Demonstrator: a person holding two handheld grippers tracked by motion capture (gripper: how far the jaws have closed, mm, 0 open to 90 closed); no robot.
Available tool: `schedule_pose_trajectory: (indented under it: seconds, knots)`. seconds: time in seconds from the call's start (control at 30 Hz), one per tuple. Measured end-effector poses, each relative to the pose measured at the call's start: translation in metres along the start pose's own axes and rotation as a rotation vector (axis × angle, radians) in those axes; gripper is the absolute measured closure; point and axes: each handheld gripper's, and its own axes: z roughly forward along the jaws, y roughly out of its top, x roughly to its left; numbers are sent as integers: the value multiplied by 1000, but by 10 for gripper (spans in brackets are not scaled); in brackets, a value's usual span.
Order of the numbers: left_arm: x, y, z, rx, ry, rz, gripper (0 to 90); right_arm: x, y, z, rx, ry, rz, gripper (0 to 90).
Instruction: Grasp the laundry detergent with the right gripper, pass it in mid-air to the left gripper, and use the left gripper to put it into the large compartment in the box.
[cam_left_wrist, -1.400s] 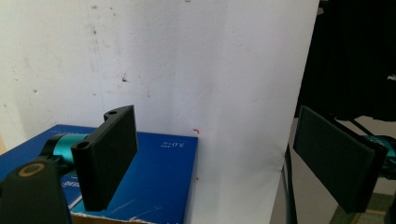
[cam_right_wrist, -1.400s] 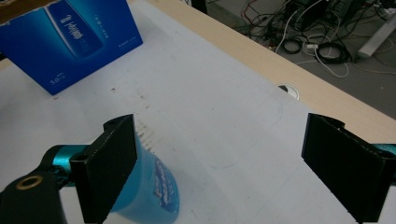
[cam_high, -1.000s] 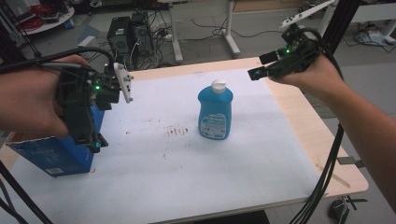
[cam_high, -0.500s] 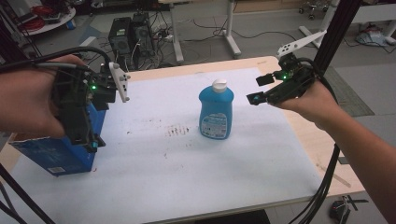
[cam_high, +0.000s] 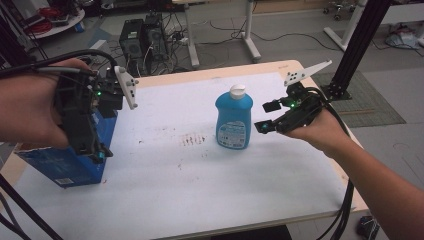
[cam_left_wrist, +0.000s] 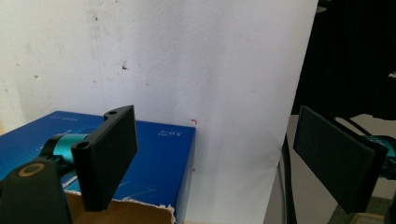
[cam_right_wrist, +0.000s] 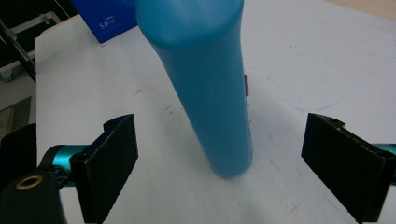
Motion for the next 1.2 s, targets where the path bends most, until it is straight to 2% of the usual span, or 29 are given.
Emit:
schedule_pose_trajectory:
  seconds: [0.33,0.5,0.77,0.93,1.2]
  knots:
    - [-2,-4,-3,11,4,-6,138,-6,-7,31,13,36,12,101]
    - [-2,-7,-5,3,7,-7,138,-8,-9,41,25,38,8,101]
    - [-4,-13,-4,16,1,-20,138,-12,-11,59,0,62,20,101]
    - [-3,-16,-5,14,5,-28,138,-12,-11,65,-5,65,20,101]
    - [-4,-18,-3,16,2,-28,138,-13,-11,70,-44,66,24,101]
